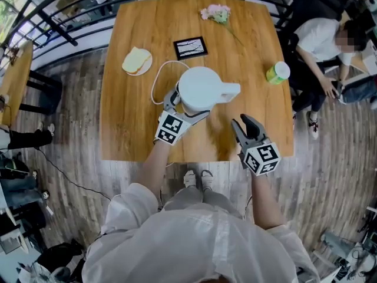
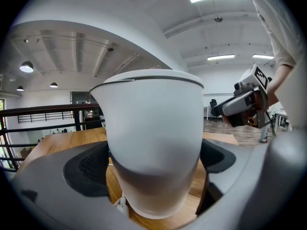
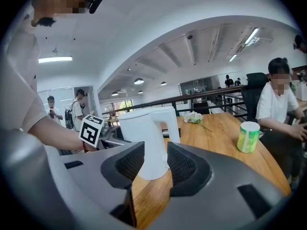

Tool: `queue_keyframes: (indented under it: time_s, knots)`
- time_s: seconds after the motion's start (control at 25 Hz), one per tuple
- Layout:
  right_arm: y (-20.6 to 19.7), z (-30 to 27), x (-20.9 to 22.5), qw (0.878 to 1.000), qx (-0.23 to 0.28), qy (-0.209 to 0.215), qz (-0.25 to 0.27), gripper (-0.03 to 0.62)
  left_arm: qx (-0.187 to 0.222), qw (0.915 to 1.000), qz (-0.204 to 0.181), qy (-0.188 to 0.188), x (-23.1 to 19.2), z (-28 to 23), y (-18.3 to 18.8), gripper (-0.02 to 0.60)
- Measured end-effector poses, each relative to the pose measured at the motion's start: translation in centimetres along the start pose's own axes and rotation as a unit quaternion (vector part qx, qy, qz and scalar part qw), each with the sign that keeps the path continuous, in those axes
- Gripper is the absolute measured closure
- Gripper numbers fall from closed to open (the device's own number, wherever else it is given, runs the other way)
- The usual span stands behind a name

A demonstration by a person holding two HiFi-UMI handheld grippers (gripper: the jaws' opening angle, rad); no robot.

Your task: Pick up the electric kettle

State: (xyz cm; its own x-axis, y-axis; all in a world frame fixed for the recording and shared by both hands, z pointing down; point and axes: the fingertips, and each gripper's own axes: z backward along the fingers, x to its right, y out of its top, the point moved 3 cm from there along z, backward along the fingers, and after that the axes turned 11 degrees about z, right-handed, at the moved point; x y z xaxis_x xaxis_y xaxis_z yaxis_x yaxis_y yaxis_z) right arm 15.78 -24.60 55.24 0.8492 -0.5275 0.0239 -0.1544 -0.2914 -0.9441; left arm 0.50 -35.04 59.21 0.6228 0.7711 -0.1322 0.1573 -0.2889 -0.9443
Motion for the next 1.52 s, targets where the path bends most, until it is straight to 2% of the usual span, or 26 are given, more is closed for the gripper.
queue_keyframes:
  time_s: [0.16,0.4,0.92,1.52]
  knots:
    - [0.3,-0.6,0.9,1.000,0.003,-0.015,0.007,0.414,-0.001,1.0000,0.000,0.000,0.0,0.1,0.1,0.002]
    - [0.7,-2.4,2.6,0.999,0.001,-0.042,0.035,0.383,-0.004,1.0000,-0.001,0.000,0.0,0.0,-0.1,0.002]
    - [1.2,-6.6,4.8,0.997,-0.007,-0.050,0.064,0.378,-0.004,1.0000,0.001,0.003,0.2,0.0,0.0,0.003]
    - [2.3,-10.0,5.2,0.990,-0.001,-0.068,0.124,0.389,-0.001,1.0000,0.005,0.006,0.3,0.0,0.0,0.003]
